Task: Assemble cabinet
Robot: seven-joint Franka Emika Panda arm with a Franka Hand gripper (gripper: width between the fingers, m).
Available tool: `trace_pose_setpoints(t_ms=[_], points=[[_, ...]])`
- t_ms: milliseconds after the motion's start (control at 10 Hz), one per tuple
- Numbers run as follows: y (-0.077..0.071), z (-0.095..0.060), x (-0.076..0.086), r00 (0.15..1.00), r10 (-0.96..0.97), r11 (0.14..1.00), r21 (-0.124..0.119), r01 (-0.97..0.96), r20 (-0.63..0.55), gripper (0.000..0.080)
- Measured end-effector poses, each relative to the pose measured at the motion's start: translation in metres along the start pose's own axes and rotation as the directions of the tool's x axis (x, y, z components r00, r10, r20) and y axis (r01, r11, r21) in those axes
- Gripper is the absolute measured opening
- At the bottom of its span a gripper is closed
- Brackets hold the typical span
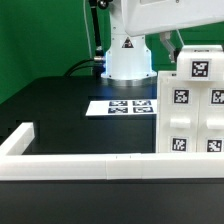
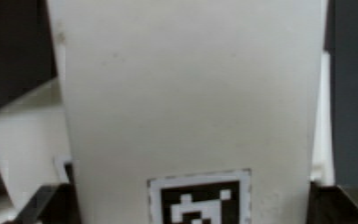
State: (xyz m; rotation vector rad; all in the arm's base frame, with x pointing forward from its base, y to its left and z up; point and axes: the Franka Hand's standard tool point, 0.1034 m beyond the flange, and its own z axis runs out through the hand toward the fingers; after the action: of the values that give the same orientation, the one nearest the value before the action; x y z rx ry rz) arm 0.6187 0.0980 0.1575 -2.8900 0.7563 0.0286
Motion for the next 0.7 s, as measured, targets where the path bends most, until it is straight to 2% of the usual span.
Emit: trace_pose_setpoints(t_ms=[100, 300, 400, 700], points=[[0.0008, 0.0009, 0.0005, 0.995, 0.101, 0.995, 0.013, -0.101, -0.019, 0.0553], [-0.0022, 0.0017, 0.0060, 0.909, 0.412, 0.908, 0.116, -0.403, -0.063, 0.0553], [-0.0020, 0.0015, 0.0046, 0.898, 0.437, 0.896, 0.116, -0.429, -0.056, 0.0553], [-0.0017, 0.0019, 0.0056, 0.781, 0.625, 0.775, 0.135, -0.617, -0.020, 0.0553]])
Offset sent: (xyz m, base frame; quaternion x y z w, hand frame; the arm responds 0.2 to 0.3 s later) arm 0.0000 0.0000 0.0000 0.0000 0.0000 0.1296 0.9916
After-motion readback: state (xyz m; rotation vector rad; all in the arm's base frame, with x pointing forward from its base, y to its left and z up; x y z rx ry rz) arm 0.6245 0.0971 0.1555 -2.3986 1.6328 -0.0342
